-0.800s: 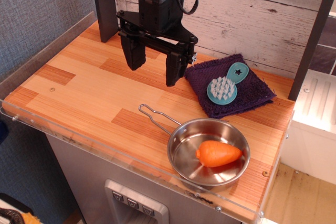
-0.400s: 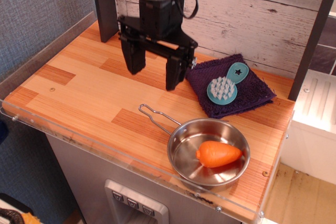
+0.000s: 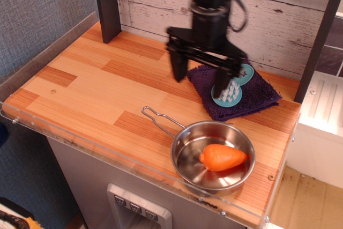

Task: Put brush to the left of the pan

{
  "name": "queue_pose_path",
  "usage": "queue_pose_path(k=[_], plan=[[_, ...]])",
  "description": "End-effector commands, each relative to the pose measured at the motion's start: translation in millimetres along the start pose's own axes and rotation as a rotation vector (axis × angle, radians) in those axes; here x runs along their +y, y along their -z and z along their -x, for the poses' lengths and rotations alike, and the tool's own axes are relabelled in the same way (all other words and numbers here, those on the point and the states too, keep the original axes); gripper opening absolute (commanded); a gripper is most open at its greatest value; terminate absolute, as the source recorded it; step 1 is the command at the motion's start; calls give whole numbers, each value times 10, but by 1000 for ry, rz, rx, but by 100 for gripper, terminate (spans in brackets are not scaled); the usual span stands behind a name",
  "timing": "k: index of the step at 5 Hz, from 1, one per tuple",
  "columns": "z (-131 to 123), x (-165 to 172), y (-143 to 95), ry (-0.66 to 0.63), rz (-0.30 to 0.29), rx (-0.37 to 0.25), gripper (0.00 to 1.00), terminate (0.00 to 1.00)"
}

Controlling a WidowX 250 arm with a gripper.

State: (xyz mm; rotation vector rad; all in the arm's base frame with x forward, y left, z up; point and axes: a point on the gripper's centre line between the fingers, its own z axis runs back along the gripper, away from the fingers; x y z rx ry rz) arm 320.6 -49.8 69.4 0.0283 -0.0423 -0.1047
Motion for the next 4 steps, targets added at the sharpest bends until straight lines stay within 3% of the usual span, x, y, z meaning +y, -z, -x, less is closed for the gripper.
queue_pose_path(k=[1, 4], plan=[[-416, -223, 17, -24, -9, -53, 100, 0], [-409, -236, 313, -21, -45, 10, 100, 0]])
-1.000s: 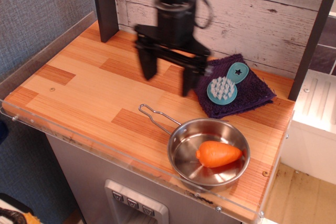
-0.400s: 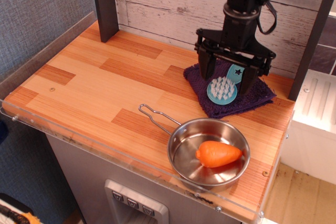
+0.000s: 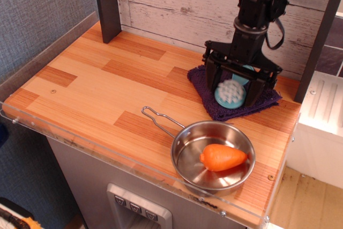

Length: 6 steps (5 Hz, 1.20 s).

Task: Put brush to the left of the pan

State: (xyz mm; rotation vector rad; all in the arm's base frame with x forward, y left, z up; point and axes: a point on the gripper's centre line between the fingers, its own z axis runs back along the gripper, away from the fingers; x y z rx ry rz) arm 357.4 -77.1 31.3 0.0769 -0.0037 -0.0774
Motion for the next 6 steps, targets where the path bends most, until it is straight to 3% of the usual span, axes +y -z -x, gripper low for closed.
queue_pose_path(k=[1, 2, 3, 4, 5, 6], plan=[[7, -3, -45, 20, 3, -23, 100, 0], [14, -25, -172, 42, 15, -47, 0, 0], [81, 39, -467, 71, 27, -114, 0, 0], [329, 326, -786, 61, 33, -180, 0, 0], [660, 778, -785, 48, -6, -131, 0, 0], [980, 1231, -562, 65, -34, -31, 0, 0]])
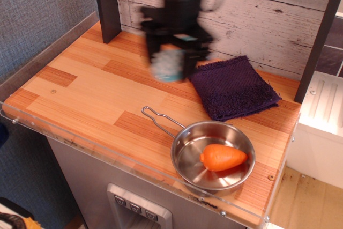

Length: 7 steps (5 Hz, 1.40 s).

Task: Put brush to the left of the pan

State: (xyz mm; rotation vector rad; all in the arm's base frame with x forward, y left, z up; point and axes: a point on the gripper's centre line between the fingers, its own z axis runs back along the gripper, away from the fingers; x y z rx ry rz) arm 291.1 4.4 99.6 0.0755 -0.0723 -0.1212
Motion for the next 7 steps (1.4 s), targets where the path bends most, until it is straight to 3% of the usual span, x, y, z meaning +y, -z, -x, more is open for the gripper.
queue_pose_path(k=[1, 2, 4, 6, 7], plan=[[583, 801, 219, 12, -22, 79, 0, 0], [672, 853, 335, 43, -42, 110, 0, 0], [730, 627, 640, 40, -37, 37, 0, 0], [655, 459, 814, 67, -27, 44, 0, 0], [643, 479, 788, 64, -23, 57, 100, 0]])
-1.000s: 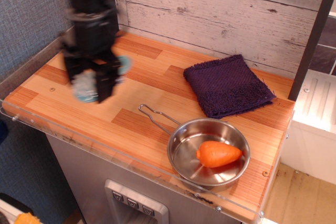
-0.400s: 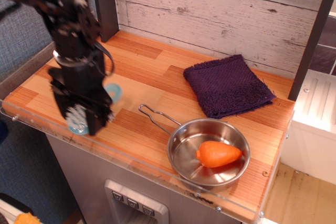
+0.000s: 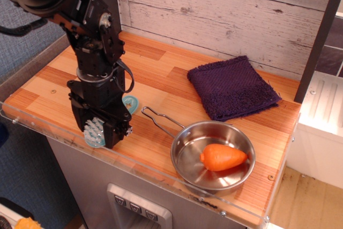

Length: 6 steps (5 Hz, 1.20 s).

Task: Put brush to the left of the pan

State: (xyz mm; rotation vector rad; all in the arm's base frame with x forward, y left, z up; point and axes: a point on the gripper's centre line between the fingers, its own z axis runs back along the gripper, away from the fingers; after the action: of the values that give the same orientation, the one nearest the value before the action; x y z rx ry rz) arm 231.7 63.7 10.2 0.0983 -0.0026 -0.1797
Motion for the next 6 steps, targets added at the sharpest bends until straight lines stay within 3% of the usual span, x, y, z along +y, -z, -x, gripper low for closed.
queue_pose_path(k=[1, 4, 6], plan=[[-99, 93, -253, 3, 18, -32, 100, 0], [61, 213, -913, 26, 15, -73, 100, 0], [110, 188, -918, 27, 13, -75, 100, 0]])
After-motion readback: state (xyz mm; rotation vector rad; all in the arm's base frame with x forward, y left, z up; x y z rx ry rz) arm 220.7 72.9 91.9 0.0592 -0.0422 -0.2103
